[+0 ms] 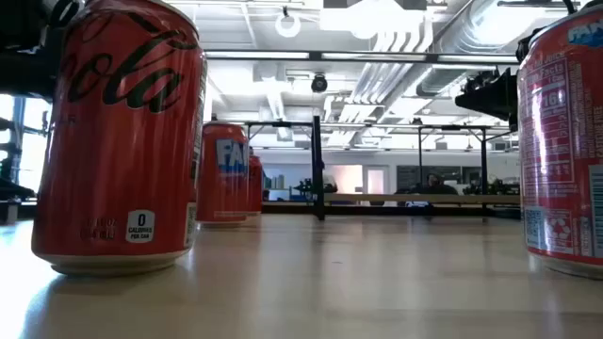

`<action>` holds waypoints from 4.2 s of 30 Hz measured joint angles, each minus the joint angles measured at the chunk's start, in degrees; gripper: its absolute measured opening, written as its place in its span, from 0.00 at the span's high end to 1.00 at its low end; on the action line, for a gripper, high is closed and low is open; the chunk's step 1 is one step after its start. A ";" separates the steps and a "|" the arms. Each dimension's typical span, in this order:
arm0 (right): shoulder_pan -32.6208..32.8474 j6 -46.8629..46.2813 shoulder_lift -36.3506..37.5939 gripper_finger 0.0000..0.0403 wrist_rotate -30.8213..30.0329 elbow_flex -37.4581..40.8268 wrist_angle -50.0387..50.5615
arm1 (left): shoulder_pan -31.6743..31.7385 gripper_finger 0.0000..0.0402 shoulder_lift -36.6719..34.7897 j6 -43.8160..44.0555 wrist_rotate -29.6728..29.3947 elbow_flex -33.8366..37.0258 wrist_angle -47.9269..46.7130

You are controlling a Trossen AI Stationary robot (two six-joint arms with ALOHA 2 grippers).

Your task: Place canned beverage on shelf

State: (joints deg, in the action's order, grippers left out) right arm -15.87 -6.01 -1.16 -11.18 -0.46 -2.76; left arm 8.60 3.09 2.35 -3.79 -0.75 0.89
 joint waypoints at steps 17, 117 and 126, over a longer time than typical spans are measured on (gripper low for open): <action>0.00 -0.01 0.01 1.00 -0.02 0.00 0.00 | 0.00 1.00 0.00 0.00 -0.01 -0.01 -0.01; 20.73 -18.08 -65.00 0.75 -2.03 -79.34 77.36 | 0.00 1.00 0.00 -2.12 -8.39 -0.02 1.99; 32.13 -33.71 -75.56 0.34 3.10 -84.77 90.65 | 0.00 1.00 0.00 -0.93 -8.37 -0.02 4.35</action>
State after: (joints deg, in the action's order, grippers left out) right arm 16.26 -39.72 -76.72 -8.09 -85.23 87.88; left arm 8.60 3.09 1.42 -12.16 -0.78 5.23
